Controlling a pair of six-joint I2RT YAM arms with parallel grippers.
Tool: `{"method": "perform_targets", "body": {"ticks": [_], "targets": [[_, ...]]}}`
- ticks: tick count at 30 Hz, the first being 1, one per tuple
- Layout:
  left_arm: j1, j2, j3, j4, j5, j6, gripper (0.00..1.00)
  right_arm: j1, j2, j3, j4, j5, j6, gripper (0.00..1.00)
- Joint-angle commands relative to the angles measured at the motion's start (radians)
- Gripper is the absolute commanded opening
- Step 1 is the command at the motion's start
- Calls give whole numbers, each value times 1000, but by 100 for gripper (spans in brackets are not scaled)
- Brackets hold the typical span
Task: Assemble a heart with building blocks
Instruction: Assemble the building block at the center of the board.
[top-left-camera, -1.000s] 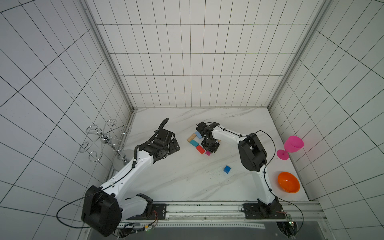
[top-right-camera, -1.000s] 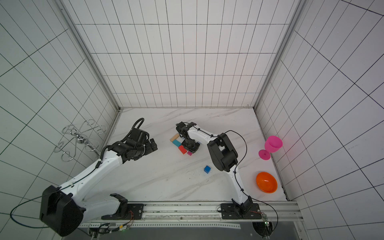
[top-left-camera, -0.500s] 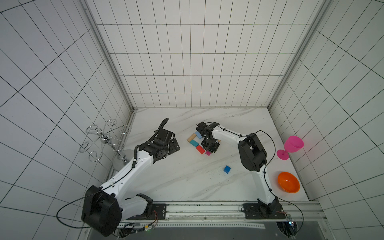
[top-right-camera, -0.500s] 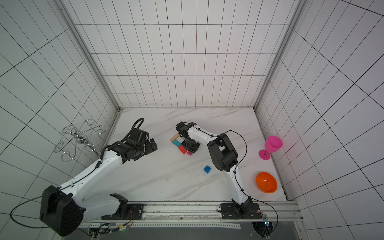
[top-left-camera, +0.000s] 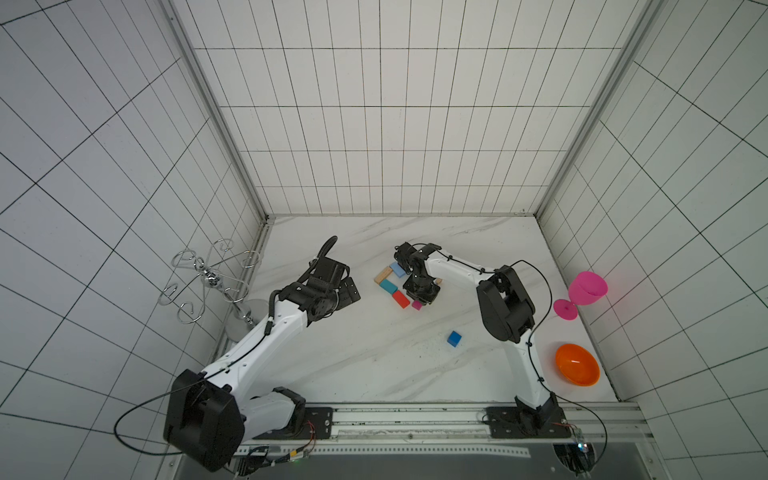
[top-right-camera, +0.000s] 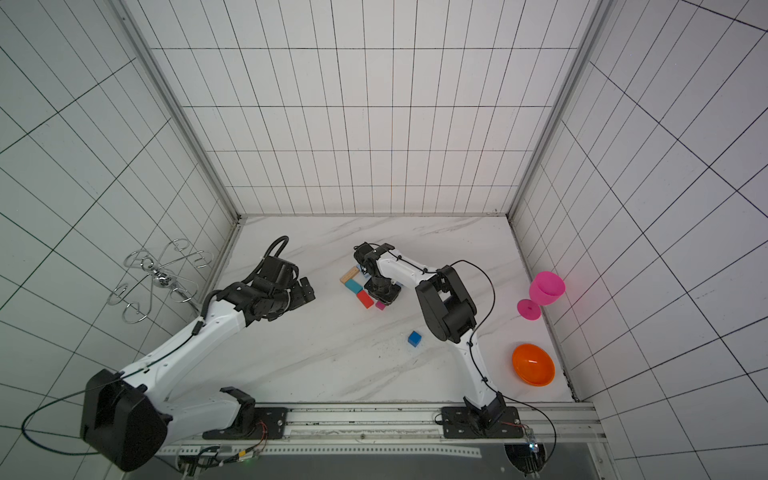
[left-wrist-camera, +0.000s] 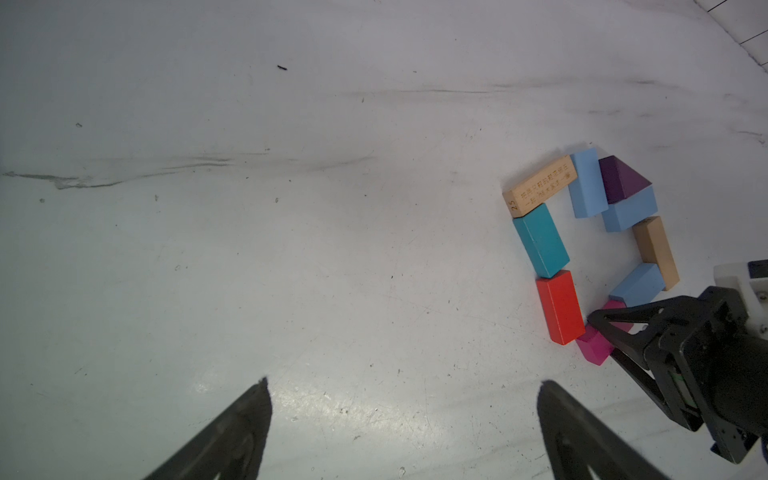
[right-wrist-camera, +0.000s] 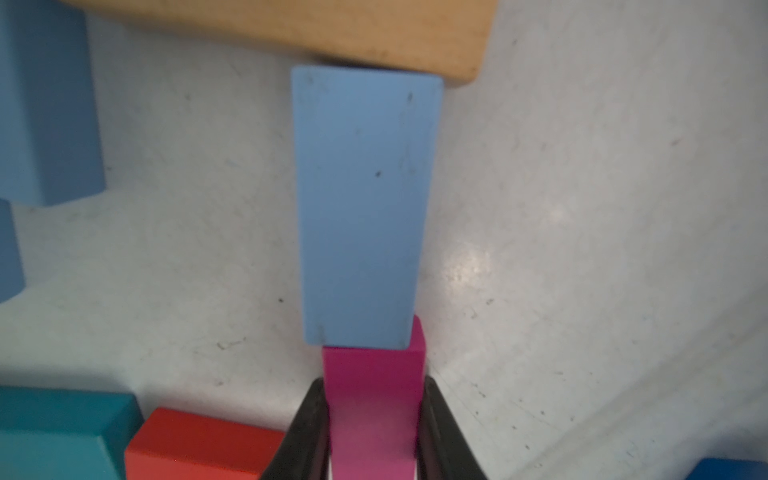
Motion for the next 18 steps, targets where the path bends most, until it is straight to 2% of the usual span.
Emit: {"method": "perform_targets", "body": {"ticks": [1,11,18], "targets": [[3,5,-2,1,0,8,98,-16,45,23,-6,11,15,0],[4,8,-5,3,0,7,98,-18,51,23,6,4,14,0],[4,9,-9,6,0,6,98,-21,50,17,5,5,21,14]]}}
